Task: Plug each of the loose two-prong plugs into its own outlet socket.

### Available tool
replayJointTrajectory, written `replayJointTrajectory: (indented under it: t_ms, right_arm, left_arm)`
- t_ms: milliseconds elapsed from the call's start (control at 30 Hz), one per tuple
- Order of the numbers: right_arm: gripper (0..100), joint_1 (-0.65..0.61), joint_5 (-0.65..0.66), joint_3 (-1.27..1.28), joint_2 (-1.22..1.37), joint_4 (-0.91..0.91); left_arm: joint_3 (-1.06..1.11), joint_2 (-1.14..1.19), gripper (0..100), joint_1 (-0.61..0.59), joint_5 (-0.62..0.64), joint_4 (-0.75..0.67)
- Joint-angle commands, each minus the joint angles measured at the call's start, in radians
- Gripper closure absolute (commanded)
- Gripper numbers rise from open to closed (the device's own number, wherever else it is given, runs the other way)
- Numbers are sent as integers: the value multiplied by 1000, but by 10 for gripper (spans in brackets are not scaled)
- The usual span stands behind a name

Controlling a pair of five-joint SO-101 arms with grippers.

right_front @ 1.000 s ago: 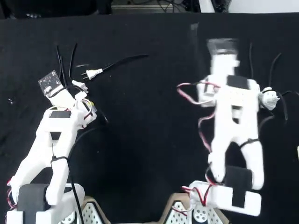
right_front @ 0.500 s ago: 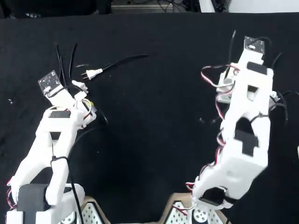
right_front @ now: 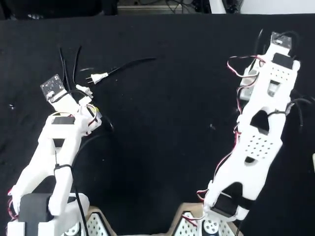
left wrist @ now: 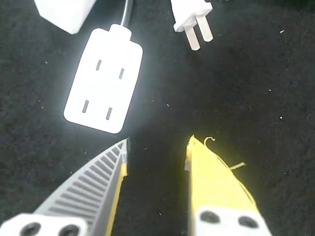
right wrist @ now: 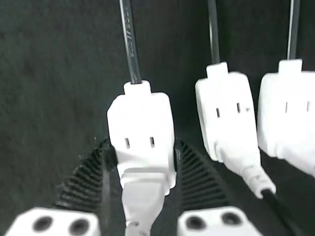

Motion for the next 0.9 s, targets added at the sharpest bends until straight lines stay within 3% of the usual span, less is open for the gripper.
replayJointTrajectory:
  t_ms: [0, 167, 400, 600, 867]
  right_arm:
    - [988, 6, 15, -208, 33, 57]
    - [964, 11, 26, -358, 145, 126]
    - [730, -26, 35, -567, 234, 216]
    - [730, -127, 135, -820, 222, 276]
    - [730, -302, 152, -785, 65, 307]
  left_arm:
    - [-13, -29, 802, -10, 8, -6]
    - [-13, -34, 802, -12, 8, -6]
    - [-13, -34, 802, -12, 8, -6]
    - [-13, -34, 802, -12, 8, -6]
    - [-13, -34, 802, -12, 8, -6]
